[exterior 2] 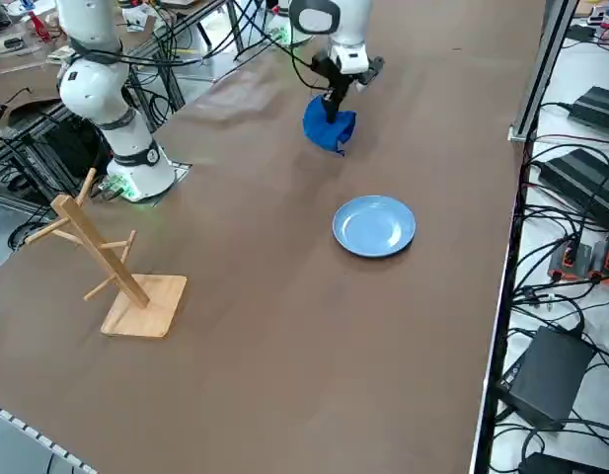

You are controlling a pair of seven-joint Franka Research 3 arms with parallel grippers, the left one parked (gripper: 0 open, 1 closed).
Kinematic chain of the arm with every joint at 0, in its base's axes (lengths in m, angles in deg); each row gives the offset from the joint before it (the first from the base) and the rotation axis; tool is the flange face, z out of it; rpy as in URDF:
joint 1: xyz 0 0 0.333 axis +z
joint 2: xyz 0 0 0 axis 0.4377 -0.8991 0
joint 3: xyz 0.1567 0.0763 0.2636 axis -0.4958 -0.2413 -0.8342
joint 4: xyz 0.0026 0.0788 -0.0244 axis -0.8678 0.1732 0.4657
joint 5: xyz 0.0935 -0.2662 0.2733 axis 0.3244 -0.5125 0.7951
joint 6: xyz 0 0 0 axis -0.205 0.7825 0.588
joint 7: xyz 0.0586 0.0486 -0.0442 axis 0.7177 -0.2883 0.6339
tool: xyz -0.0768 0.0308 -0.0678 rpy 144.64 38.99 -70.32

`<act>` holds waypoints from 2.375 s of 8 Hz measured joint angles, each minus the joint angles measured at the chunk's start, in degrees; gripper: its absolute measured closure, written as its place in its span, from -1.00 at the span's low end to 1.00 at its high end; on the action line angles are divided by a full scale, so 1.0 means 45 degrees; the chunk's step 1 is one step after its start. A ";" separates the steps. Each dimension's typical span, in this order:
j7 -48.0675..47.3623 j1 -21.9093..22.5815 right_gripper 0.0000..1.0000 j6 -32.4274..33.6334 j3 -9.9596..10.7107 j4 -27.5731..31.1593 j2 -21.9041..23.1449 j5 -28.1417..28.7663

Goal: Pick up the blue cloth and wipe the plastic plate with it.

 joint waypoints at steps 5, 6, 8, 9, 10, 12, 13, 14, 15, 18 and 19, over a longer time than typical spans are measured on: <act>-0.0210 0.0572 0.88 -0.3582 0.0006 0.2787 0.0169 -0.0090; -0.0214 0.0572 0.86 -0.3711 0.0031 0.2771 0.0129 -0.0181; -0.0215 0.0550 0.27 -0.3850 0.0130 0.2531 0.0131 -0.0284; -0.0215 0.0533 -0.08 -0.3861 0.0167 0.2275 0.0138 -0.0299; -0.0215 0.0468 -0.44 -0.3863 0.0224 0.1987 0.0143 -0.0453; -0.0180 -0.0245 -1.00 -0.3850 0.0354 0.1284 0.0116 -0.1822; 0.0106 -0.0959 -1.00 -0.3769 0.0360 0.0855 0.0031 -0.2695; 0.0789 -0.1797 -1.00 -0.3638 0.0317 0.0408 -0.0134 -0.3304; 0.1636 -0.2669 -1.00 -0.3554 0.0218 -0.0017 -0.0344 -0.3643; 0.3258 -0.4899 -1.00 -0.1199 -0.0269 -0.1994 -0.0621 -0.3931; 0.3428 -0.5081 -1.00 0.0492 -0.0338 -0.3149 -0.0574 -0.3931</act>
